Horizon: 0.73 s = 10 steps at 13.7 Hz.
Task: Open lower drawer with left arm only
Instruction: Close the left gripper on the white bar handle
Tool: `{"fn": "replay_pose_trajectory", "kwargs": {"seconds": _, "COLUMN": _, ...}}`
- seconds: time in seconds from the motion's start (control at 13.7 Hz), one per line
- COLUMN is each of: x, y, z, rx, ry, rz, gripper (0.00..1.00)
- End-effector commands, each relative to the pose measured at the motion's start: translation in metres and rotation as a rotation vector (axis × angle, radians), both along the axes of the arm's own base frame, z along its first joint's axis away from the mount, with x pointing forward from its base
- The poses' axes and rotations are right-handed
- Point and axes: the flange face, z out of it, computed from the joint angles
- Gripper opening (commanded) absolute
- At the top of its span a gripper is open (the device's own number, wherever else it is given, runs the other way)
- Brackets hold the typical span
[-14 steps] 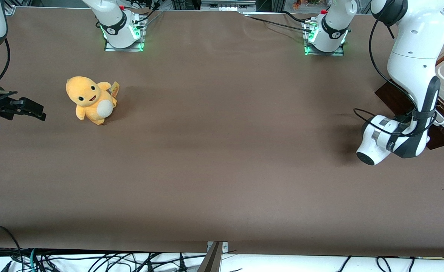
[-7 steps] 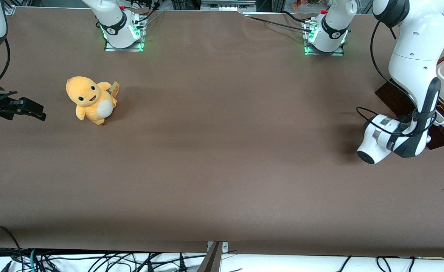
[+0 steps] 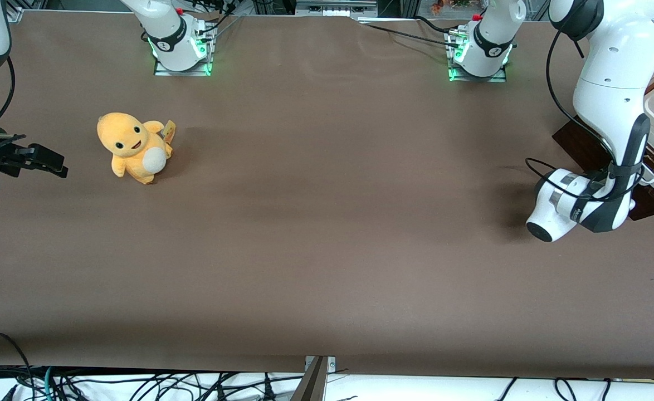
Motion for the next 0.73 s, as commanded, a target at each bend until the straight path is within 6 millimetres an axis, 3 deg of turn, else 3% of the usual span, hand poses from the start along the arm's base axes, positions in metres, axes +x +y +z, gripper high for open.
{"fn": "replay_pose_trajectory", "kwargs": {"seconds": 0.0, "x": 0.001, "y": -0.004, "z": 0.002, "rx": 0.000, "ry": 0.005, "rz": -0.024, "gripper": 0.00}}
{"fn": "replay_pose_trajectory", "kwargs": {"seconds": 0.29, "x": 0.004, "y": -0.009, "z": 0.004, "rx": 0.002, "ry": -0.001, "rz": -0.033, "gripper": 0.00}}
{"fn": "replay_pose_trajectory", "kwargs": {"seconds": 0.66, "x": 0.014, "y": -0.038, "z": 0.007, "rx": 0.006, "ry": -0.008, "rz": -0.084, "gripper": 0.00}}
